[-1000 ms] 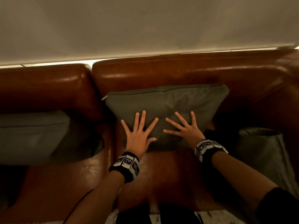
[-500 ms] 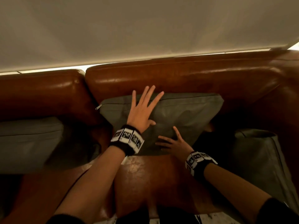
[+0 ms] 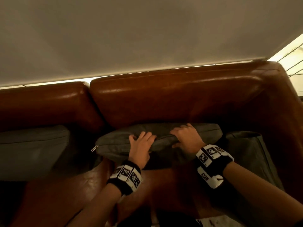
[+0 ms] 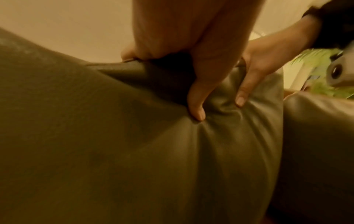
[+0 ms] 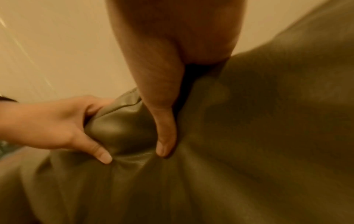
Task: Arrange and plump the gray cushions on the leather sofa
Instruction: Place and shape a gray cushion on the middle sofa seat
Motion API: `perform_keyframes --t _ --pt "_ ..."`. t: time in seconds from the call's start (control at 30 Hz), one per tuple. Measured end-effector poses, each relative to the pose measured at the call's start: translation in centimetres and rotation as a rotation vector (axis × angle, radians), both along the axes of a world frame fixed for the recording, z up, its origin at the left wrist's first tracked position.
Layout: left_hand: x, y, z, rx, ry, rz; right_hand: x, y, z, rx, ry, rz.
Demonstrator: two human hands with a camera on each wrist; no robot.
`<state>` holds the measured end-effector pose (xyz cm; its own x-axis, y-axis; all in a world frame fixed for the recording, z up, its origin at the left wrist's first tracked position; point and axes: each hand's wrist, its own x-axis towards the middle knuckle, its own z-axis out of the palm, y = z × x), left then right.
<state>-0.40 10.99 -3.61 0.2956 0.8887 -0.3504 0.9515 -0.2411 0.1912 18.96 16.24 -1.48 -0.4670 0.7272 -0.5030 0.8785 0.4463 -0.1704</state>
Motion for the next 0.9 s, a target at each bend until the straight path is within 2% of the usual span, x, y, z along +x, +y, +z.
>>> perform_keyframes --t 0.1,0.2,0.27,0.33,0.37,0.4,0.47,0.53,0.6,0.67,0.77,0.83,0.9 --pt "-1.5 -2.9 1.0 0.062 -0.023 -0.026 -0.7 -3.3 0.1 0.003 0.036 -0.022" --pt "-3.3 -3.8 0.3 -0.095 0.022 0.021 -1.6 -5.8 -1.6 -0.035 -0.02 -0.075" --pt "-5.0 -3.7 -0.9 -0.176 0.06 0.167 -1.6 -6.8 -3.1 -0.111 -0.053 -0.094" --pt "-7.3 -3.9 -1.4 -0.148 0.03 0.446 -0.4 -7.5 -3.7 -0.077 0.006 -0.075" --pt "-8.5 -4.2 -1.4 -0.109 0.004 0.618 0.5 -7.9 -3.7 0.01 0.061 -0.112" --pt "-9.6 -4.6 -1.3 -0.086 -0.029 0.793 1.5 -8.3 -3.4 0.108 0.113 -0.227" --pt "-11.1 -5.4 -1.4 -0.137 -0.161 1.079 3.7 -9.2 -2.9 0.263 0.15 -0.629" --pt "-12.3 -6.1 -1.8 -0.209 -0.302 1.235 6.1 -9.3 -2.5 0.152 0.137 -1.012" --pt "-12.6 -6.7 -1.8 -0.195 -0.387 1.292 7.6 -9.2 -2.0 -0.054 0.249 -1.249" --pt "-11.4 -6.5 -1.2 -0.111 -0.466 1.256 7.1 -9.1 -1.9 -0.108 0.412 -1.319" --pt "-8.8 -6.0 0.1 0.008 -0.549 1.093 3.8 -9.3 -1.8 0.055 0.59 -1.138" --pt "-9.9 -5.8 1.2 0.092 -0.557 1.127 3.8 -9.5 -0.8 0.123 0.661 -1.049" --pt "-12.1 -5.7 2.6 0.152 -0.556 1.169 6.1 -9.2 0.8 0.148 0.678 -1.118"
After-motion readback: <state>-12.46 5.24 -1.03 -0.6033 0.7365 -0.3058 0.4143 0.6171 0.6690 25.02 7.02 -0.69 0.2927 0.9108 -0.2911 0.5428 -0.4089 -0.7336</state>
